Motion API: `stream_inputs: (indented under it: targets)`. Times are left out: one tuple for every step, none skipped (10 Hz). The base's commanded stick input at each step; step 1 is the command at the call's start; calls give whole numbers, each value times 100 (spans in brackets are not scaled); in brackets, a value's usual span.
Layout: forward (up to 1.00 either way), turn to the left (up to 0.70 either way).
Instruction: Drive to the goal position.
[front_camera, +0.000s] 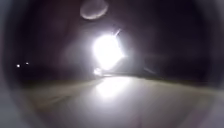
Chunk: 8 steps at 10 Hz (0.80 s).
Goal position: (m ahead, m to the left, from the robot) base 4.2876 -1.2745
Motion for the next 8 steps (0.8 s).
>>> stream_inputs:
  targets:
    - [100,2]
    - [100,-1]
    - [100,-3]
    - [100,-5]
    - [100,-5]
    - [100,-5]
    - [100,-3]
    - [100,-2]
